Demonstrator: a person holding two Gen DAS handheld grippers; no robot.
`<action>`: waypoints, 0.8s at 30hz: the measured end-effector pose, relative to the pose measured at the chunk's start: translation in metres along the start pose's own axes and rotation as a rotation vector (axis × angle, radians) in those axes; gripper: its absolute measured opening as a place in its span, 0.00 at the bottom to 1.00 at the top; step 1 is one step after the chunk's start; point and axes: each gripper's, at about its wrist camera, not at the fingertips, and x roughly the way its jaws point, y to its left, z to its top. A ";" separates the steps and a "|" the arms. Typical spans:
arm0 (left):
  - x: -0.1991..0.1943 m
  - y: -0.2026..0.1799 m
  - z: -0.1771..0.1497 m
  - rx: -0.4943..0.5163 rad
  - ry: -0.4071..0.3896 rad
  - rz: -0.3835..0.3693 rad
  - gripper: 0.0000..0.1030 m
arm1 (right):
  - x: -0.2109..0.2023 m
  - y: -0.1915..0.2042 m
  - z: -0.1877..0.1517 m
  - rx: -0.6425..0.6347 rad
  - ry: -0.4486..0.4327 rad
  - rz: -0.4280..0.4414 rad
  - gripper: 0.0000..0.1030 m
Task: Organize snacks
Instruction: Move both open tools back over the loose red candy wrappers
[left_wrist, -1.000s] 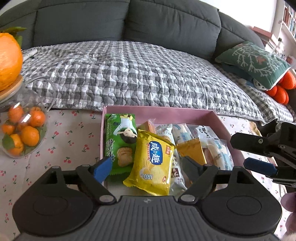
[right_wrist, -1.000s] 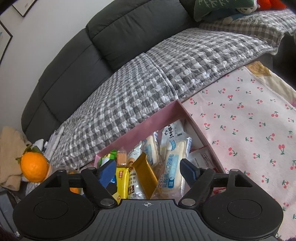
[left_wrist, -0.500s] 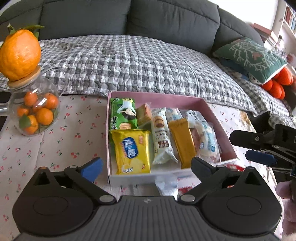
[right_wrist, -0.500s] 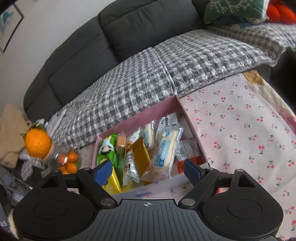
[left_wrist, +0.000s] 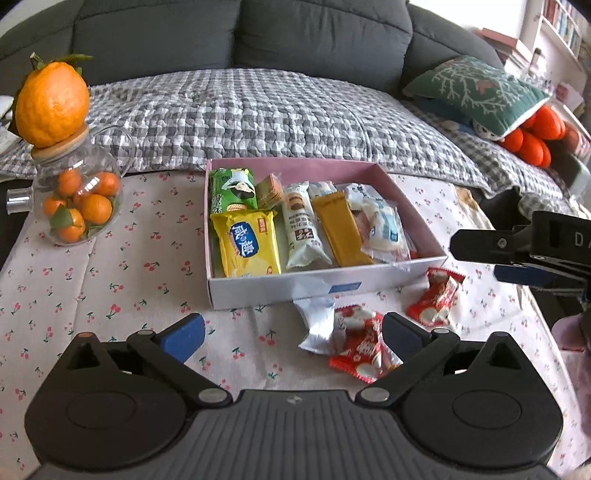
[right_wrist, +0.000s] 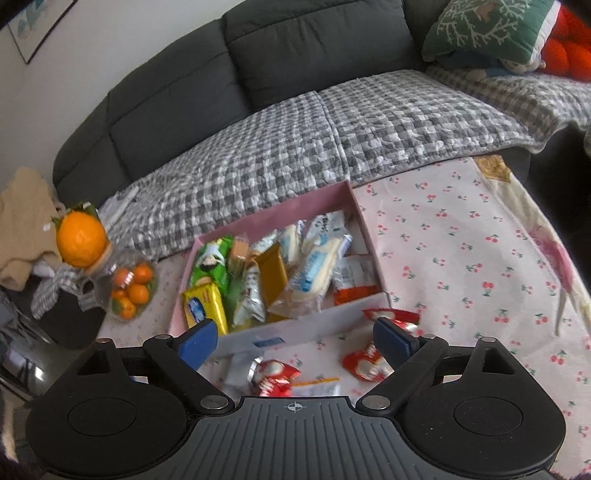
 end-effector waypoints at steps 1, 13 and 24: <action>0.000 0.000 -0.003 0.007 0.002 0.001 0.99 | -0.002 -0.001 -0.002 -0.011 0.001 -0.008 0.90; -0.004 -0.001 -0.033 0.100 0.012 0.003 0.99 | -0.014 -0.034 -0.023 -0.068 0.020 -0.087 0.90; 0.007 -0.020 -0.042 0.139 -0.035 -0.006 0.92 | -0.009 -0.048 -0.045 -0.192 0.062 -0.132 0.91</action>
